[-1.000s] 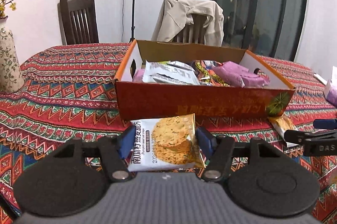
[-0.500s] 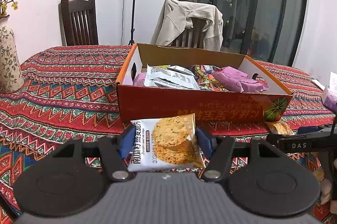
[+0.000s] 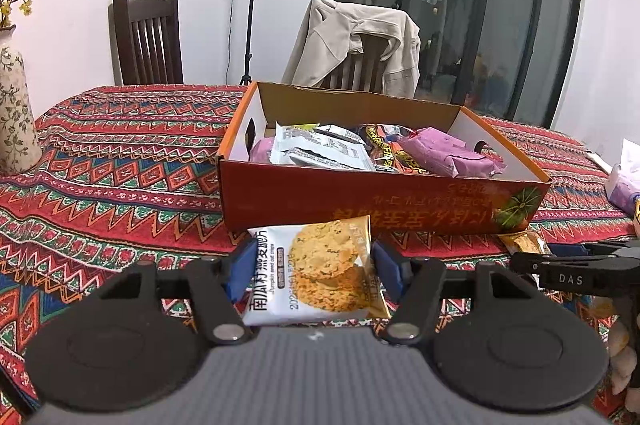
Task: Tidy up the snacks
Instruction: 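Lift the white cracker packet with both tools and carry it over the box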
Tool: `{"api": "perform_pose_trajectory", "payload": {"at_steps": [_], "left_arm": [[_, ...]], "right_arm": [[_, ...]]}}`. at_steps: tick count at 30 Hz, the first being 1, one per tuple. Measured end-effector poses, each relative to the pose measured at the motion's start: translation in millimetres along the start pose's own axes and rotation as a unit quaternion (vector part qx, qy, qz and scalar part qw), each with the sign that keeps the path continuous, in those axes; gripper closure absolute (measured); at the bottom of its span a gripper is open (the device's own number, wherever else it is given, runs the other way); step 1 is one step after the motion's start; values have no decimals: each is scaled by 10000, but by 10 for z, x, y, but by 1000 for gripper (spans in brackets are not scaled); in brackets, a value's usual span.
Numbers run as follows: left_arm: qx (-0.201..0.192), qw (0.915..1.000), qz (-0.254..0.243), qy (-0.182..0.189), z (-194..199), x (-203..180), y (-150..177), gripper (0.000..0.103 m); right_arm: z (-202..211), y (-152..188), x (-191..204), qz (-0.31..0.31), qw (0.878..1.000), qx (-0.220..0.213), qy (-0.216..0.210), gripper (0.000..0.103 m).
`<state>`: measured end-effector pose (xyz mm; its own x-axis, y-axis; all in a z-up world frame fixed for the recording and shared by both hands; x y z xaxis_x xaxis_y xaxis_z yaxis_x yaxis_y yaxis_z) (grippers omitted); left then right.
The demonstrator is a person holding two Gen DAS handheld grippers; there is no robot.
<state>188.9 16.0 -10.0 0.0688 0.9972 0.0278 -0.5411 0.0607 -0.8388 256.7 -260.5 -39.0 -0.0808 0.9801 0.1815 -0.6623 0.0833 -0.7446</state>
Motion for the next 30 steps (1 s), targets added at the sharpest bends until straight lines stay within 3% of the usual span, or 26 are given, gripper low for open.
{"api": "perform_pose_trajectory", "payload": {"at_steps": [2, 8, 19, 30], "left_arm": [[6, 10000, 14, 4, -3, 3, -3, 39], [-11, 10000, 22, -6, 0, 4, -8, 39], [-246, 9997, 1, -52, 103, -13, -112, 39], [-451, 9987, -172, -145, 257, -113, -460, 39]], "right_arm": [[27, 11, 6, 28, 10000, -49, 31, 58], [99, 59, 109, 269, 9995, -171, -2, 64], [563, 106, 206, 339, 9966, -657, -363, 65], [800, -169, 361, 443, 9914, -1101, -550, 65]]}}
Point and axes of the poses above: each gripper's, at about its wrist camera, not at the fingertips, and z roughly against the way its jaws point, x to its left, y to its underside, the point moved 1 cm from there along -z, roughly the way its jaws point, and after that the axes turned 9 degrees about -z, right-handed, at the moved point
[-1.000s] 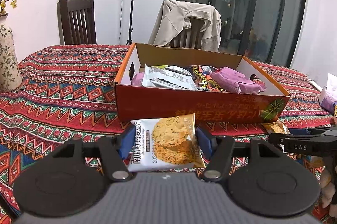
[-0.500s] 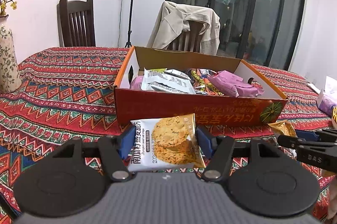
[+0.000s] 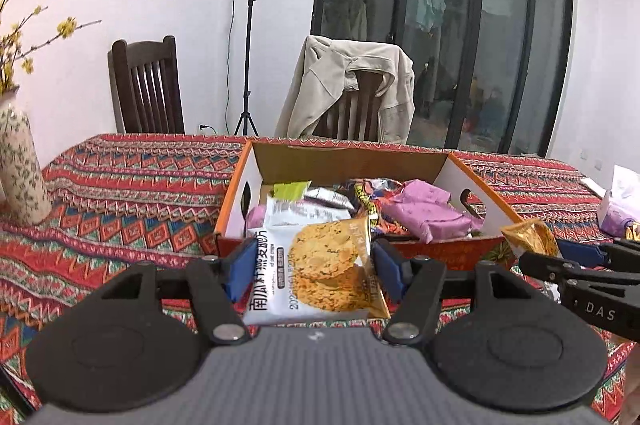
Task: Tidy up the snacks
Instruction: 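Lift the white cracker packet with both tools and carry it over the box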
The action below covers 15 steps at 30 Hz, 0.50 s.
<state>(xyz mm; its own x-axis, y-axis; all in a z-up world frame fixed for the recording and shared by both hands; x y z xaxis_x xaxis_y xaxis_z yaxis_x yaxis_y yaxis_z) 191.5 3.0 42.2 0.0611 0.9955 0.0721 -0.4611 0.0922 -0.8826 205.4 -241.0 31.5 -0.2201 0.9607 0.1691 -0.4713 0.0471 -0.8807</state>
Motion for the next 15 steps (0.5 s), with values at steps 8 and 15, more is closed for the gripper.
{"api": "perform_pose_trajectory", "payload": {"at_steps": [8, 15], "left_arm": [[-304, 9995, 47, -20, -6, -58, -410, 39], [-555, 9980, 268, -113, -113, -104, -740, 39]], "right_arm": [[6, -363, 95, 34, 9994, -350, -73, 65], [-141, -663, 115, -87, 9983, -561, -101, 65]]}}
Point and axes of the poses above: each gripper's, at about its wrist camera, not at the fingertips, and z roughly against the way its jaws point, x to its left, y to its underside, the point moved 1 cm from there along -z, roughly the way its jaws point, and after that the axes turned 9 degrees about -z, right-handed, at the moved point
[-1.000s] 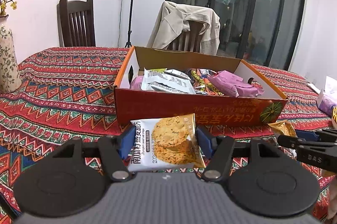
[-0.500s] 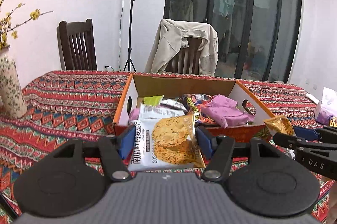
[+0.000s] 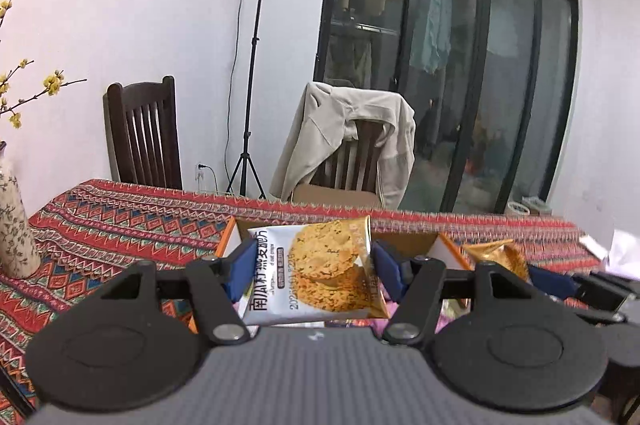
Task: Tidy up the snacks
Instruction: 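Lift the white cracker packet with both tools and carry it over the box, then lower the cracker packet into the box and open both tools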
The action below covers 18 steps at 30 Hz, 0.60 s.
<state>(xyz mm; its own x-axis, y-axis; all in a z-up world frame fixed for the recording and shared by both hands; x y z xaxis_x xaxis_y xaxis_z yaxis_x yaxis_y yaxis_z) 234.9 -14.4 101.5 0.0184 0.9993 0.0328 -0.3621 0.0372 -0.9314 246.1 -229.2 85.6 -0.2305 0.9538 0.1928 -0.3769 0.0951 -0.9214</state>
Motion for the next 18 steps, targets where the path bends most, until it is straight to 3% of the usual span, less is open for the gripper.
{"api": "perform_pose_trajectory", "payload": {"at_steps": [8, 18], "left_arm": [[-12, 9996, 238, -158, -352, -21, -173, 39], [194, 9986, 379, -322, -855, 93, 43, 39]], "right_arm": [[-347, -192, -19, -246, 9997, -95, -1, 65], [-754, -128, -86, -332, 9993, -142, 117, 65]]}}
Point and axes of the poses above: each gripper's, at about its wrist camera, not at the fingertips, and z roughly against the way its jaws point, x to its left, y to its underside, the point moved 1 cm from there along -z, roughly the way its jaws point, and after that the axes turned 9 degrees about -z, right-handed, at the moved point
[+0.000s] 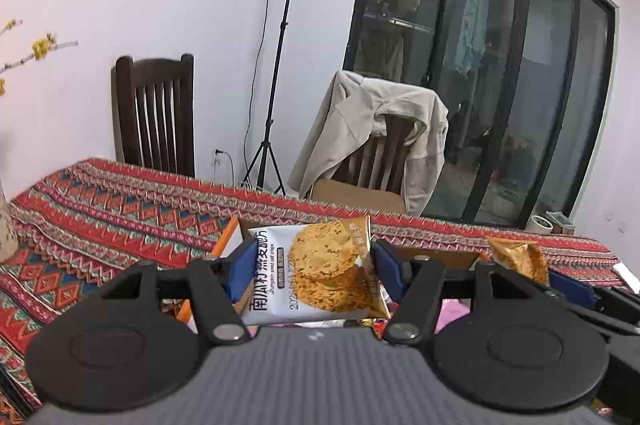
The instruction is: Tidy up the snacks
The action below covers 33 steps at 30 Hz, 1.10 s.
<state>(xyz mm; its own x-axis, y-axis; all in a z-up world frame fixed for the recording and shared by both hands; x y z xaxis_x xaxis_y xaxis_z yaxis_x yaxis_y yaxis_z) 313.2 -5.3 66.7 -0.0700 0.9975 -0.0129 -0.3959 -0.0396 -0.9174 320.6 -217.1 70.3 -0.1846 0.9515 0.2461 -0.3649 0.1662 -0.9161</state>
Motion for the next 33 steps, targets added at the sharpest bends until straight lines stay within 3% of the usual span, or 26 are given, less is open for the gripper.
{"api": "perform_pose_trajectory", "payload": {"at_steps": [12, 14, 16, 18, 19, 20, 23, 33], "left_arm": [[64, 9995, -267, -180, -187, 16, 220, 38], [74, 9993, -312, -207, -199, 1, 246, 33], [65, 9993, -285, -215, -194, 3, 256, 21], [-5, 9994, -282, -177, -177, 9, 256, 11], [-39, 9994, -280, -197, -169, 8, 254, 0], [-95, 9994, -259, -219, -158, 10, 250, 0], [-156, 9994, -194, -241, -147, 18, 244, 0], [-172, 9994, -119, -263, -116, 16, 235, 0]], "right_arm": [[-255, 247, -63, 54, 9995, 317, 35, 64], [-284, 280, -86, 30, 9992, 401, 46, 61], [-306, 291, -114, -4, 9989, 468, 55, 58], [-314, 301, -138, -32, 9986, 525, 9, 47], [-311, 298, -151, -48, 9986, 522, 0, 32], [-300, 297, -157, -61, 9987, 508, 14, 17], [-276, 290, -166, -108, 9989, 459, 20, 1], [-288, 286, -213, -179, 9985, 494, 165, 0]]}}
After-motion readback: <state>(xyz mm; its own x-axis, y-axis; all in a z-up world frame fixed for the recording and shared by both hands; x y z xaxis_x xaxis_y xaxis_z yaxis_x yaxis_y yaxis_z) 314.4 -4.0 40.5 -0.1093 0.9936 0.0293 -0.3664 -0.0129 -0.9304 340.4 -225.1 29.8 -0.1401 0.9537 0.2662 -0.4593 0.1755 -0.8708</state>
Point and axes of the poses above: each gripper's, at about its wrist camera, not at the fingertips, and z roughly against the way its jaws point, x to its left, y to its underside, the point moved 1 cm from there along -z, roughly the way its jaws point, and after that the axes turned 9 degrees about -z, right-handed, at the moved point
